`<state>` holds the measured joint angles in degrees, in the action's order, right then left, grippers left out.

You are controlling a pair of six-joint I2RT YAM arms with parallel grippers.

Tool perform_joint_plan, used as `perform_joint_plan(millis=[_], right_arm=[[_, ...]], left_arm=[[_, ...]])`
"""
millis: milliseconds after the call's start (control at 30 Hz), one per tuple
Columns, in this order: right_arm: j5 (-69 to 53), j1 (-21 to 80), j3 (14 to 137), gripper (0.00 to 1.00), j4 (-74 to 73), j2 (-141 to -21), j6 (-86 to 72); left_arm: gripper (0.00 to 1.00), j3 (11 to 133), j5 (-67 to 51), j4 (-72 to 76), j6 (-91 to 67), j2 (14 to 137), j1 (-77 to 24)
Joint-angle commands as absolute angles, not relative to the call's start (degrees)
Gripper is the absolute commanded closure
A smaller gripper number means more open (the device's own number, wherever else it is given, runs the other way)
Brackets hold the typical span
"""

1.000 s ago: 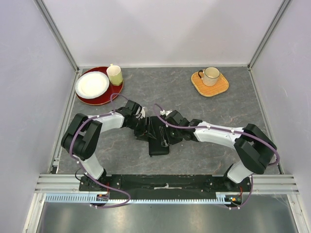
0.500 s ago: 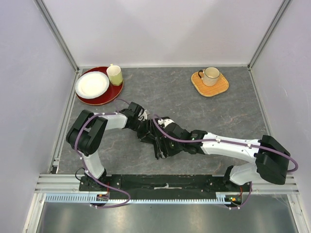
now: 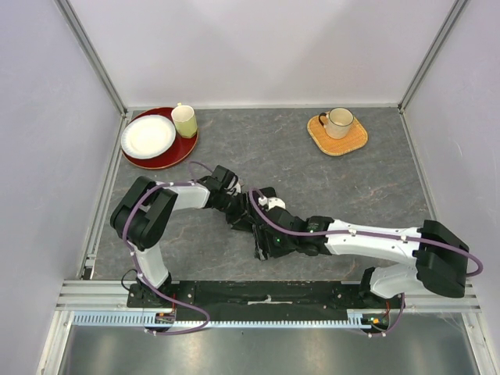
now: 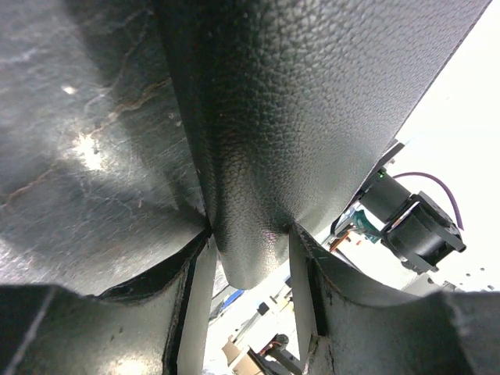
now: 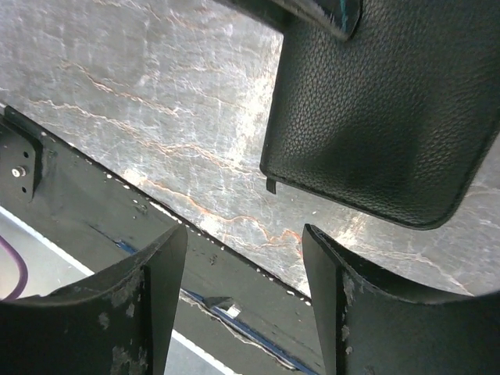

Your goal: Sort the hair-cutting tools

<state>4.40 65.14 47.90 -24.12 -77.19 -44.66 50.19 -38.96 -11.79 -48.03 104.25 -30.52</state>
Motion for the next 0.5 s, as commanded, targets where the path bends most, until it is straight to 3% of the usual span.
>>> perform_joint_plan(millis=[0,467], right_arm=[[5.5,67.1,44.5,0.32,-18.3,-78.7,-50.5],[22.1,70.5,36.6,0.39,-4.3,-82.7,-59.5]], left_arm=[[0.52,49.5,-29.8,-8.1,-48.7,104.8,-31.7],[0.51,40.9,-22.4,6.2,-48.8,103.4,-32.8]])
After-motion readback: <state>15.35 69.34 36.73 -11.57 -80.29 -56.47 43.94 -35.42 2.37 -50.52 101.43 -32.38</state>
